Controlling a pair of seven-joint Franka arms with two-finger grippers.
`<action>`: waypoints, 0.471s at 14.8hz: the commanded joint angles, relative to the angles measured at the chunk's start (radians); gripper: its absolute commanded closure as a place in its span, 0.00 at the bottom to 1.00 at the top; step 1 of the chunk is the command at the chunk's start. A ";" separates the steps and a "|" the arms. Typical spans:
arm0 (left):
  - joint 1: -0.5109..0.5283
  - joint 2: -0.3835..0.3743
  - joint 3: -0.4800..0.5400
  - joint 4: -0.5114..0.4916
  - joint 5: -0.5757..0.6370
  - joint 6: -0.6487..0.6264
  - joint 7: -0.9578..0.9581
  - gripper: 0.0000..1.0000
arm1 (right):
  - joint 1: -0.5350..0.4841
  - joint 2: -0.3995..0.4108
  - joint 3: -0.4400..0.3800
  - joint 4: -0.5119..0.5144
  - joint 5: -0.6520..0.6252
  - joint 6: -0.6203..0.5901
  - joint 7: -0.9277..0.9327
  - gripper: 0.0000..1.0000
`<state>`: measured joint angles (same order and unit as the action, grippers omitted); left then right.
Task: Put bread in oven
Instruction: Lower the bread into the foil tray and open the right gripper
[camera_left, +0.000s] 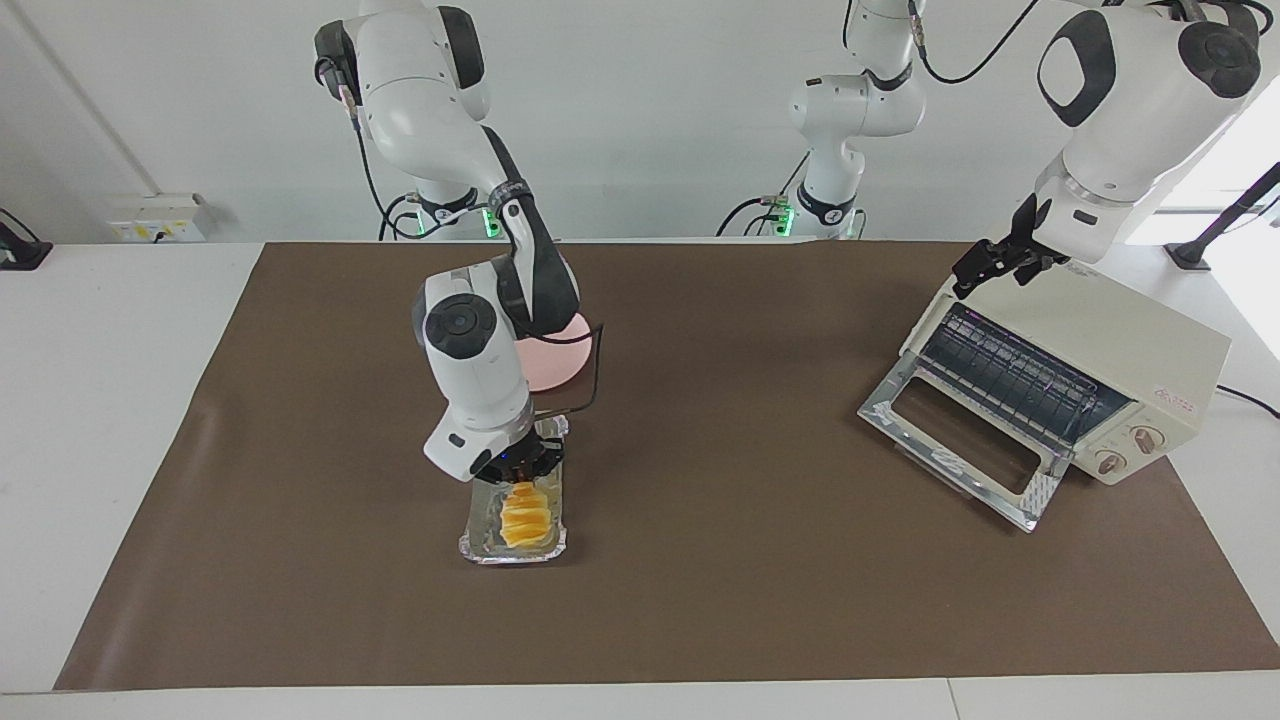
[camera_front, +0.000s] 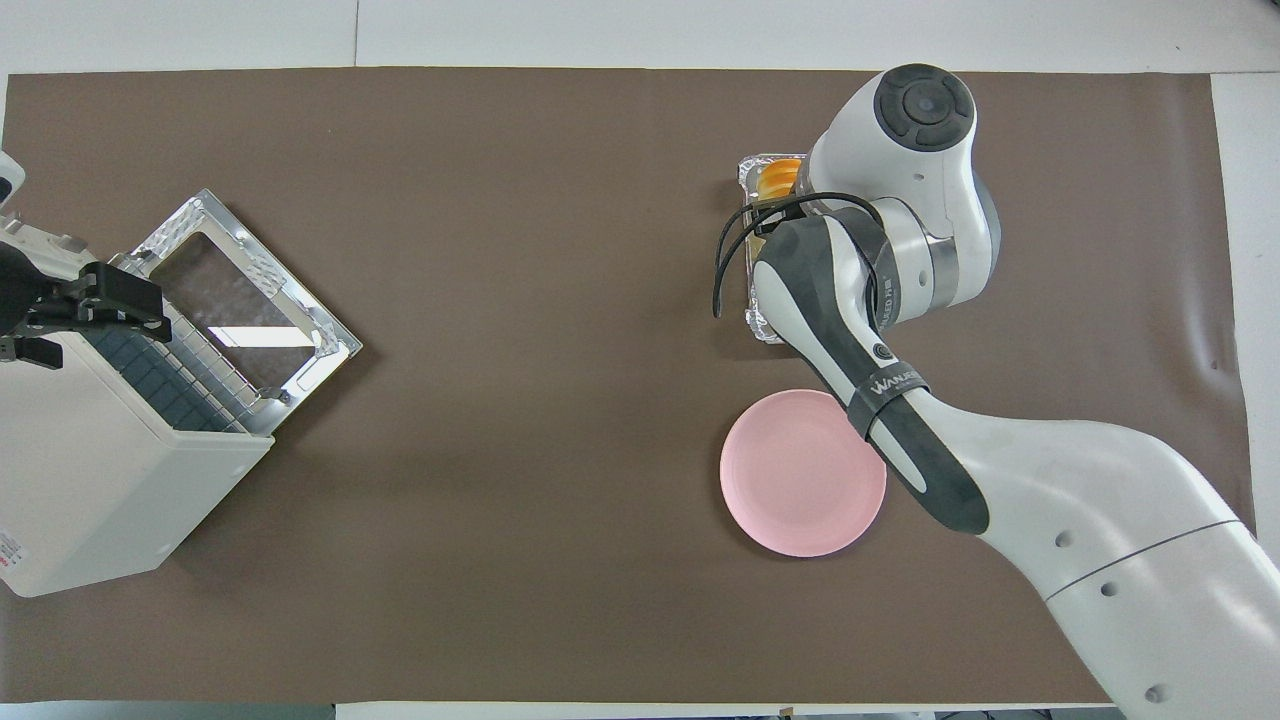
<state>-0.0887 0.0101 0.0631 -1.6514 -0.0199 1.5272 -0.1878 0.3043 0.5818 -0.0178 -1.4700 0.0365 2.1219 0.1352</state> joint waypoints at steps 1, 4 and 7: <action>-0.002 -0.022 0.004 -0.019 -0.011 0.011 0.005 0.00 | -0.011 0.007 0.009 -0.051 -0.017 0.068 -0.025 1.00; 0.000 -0.022 0.004 -0.019 -0.011 0.011 0.005 0.00 | -0.008 -0.003 0.009 -0.098 -0.015 0.110 -0.028 1.00; -0.002 -0.022 0.004 -0.019 -0.011 0.011 0.005 0.00 | -0.008 -0.003 0.009 -0.093 -0.004 0.109 -0.023 0.04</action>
<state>-0.0886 0.0101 0.0630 -1.6514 -0.0199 1.5272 -0.1878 0.3057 0.5949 -0.0181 -1.5473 0.0361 2.2178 0.1274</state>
